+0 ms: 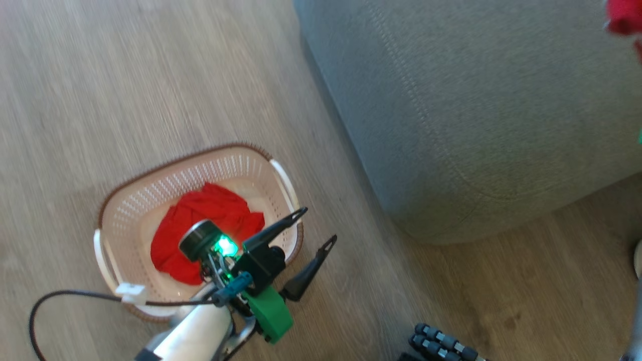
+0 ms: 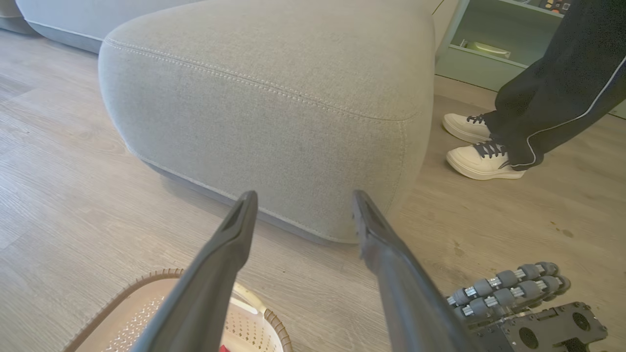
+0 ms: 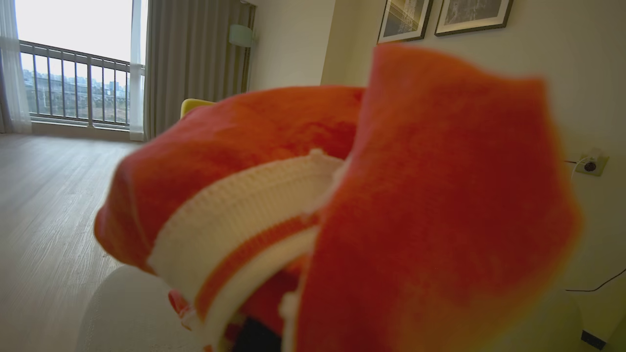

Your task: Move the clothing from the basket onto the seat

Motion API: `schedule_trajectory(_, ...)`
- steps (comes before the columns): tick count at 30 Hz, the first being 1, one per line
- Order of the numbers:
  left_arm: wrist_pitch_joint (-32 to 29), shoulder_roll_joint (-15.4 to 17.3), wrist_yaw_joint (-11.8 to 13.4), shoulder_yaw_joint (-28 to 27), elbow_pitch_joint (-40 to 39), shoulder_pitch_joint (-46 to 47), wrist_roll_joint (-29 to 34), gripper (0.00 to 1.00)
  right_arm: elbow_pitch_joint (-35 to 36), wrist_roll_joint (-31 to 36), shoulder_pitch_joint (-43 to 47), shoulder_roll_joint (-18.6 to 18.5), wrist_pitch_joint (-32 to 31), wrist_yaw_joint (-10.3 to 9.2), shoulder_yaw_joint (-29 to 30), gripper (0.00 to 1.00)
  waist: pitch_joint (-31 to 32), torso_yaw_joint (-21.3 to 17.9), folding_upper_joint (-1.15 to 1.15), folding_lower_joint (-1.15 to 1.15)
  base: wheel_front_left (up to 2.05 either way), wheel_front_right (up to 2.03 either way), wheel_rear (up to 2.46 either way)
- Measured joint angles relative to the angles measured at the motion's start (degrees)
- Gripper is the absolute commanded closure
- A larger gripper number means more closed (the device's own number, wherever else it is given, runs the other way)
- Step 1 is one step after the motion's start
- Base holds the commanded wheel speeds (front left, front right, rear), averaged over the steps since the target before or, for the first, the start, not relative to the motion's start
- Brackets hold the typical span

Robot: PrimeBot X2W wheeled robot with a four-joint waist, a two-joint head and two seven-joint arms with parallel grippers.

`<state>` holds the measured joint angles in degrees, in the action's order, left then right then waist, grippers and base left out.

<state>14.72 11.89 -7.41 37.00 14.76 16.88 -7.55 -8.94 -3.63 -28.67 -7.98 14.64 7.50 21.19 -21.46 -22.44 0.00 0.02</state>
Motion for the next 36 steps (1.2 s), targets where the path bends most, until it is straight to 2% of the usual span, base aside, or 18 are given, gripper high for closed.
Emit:
schedule_trajectory(7, 0.0, 3.4, 0.0, 2.4, -1.8, 3.0, 0.1, 0.0, -11.2, -2.6, -11.7, -3.7, 0.0, 0.0, 5.4, 1.0, -6.4, 1.1, 0.0, 0.0, 0.0, 0.0, 0.0)
schedule_trajectory(9, 0.0, 4.6, 0.0, 3.6, -2.5, 3.8, 0.6, 0.0, -16.5, -3.0, -16.8, -5.8, 0.0, 0.0, 6.8, 1.0, -8.8, 1.5, 0.0, -0.01, 0.0, 0.0, 0.0)
schedule_trajectory(12, 0.0, 5.1, 0.0, 3.9, -2.9, 5.1, 0.6, 0.0, -21.8, -3.0, -21.5, -7.9, 0.0, 0.0, 7.1, 1.0, -11.0, 2.2, 0.0, -0.01, 0.0, 0.0, 0.0)
schedule_trajectory(18, 0.0, 6.1, 0.0, 3.9, -3.5, 6.8, 0.5, 0.0, -35.1, -3.1, -29.2, -9.6, 0.1, 0.0, 8.5, 1.0, -14.7, 4.0, 0.0, -0.01, 0.0, 0.0, 0.0)
schedule_trajectory(25, 0.0, 6.2, 0.0, 3.9, -3.7, 8.1, 0.5, 0.0, -49.3, 1.8, -34.6, -11.9, -0.5, 0.0, 8.9, 1.0, -17.5, 6.8, 0.0, -0.01, 0.0, 0.0, 0.0)
schedule_trajectory(29, 0.0, 6.0, 0.0, 3.7, -3.8, 8.9, 0.5, 0.0, -54.2, 3.7, -37.6, -13.7, -1.1, 0.0, 10.5, 1.0, -18.6, 8.5, 0.0, -0.01, 0.0, 0.0, 0.0)
schedule_trajectory(36, 0.0, 5.8, 0.0, 3.5, -3.9, 9.1, 0.5, 0.0, -58.3, 8.0, -39.2, -14.1, -1.8, 0.0, 12.7, 1.0, -19.4, 9.8, 0.0, -0.02, 0.0, 0.0, 0.0)
